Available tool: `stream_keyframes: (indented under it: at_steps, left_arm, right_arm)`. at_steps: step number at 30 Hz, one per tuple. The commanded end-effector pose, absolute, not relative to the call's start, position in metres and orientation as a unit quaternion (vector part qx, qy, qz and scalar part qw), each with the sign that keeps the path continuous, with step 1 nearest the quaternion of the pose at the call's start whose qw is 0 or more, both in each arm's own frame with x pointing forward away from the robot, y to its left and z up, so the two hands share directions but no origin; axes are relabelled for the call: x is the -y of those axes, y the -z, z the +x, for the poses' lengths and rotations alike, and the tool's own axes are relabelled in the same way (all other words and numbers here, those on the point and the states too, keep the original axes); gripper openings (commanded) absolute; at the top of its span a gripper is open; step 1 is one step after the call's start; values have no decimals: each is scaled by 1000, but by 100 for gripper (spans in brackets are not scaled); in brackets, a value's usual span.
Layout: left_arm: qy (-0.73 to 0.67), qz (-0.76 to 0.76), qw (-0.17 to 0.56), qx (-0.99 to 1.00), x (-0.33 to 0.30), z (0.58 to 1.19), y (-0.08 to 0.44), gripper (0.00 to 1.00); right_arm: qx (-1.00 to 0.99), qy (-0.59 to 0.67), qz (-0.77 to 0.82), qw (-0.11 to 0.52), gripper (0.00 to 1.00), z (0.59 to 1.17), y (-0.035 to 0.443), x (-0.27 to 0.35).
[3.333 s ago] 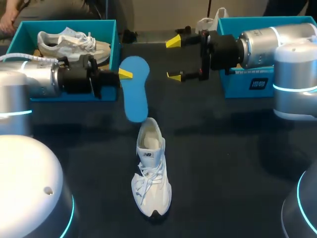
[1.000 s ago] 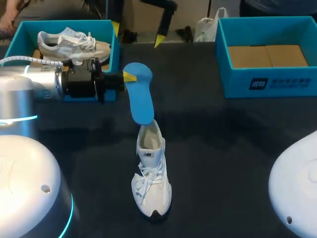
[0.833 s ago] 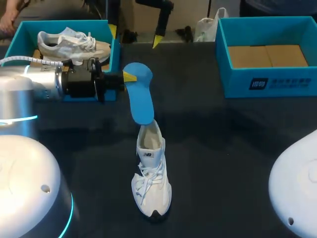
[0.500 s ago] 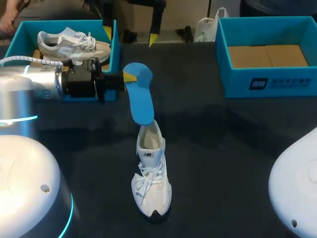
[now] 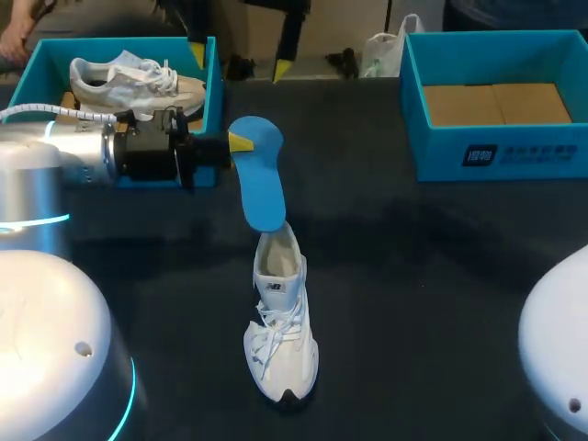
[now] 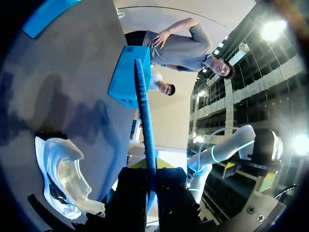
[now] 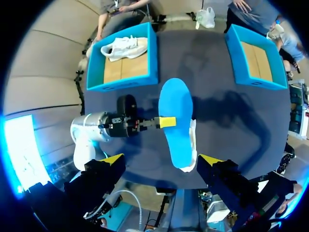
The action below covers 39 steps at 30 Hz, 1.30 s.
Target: Take the shoe out of the shoebox, open the shoe tongue, remove and reinsert the insole, then place the shoe into the shoebox
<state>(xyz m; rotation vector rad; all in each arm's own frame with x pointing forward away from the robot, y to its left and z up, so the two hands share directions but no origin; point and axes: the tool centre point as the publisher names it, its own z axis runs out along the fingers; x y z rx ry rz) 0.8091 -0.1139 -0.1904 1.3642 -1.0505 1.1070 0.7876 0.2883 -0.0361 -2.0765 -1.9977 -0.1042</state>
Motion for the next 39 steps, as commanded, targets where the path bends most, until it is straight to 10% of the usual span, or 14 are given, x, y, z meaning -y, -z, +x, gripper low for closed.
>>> stream_keyframes:
  at_steps: [1,39]
  left_arm:
    - [-461,570,519,439,114,808,190,0]
    - [-461,570,519,439,114,808,190,0]
  right_arm:
    - [666,126,-706,205,100,780,47,-262]
    - [555,369,-595,449,100,786,91,-213]
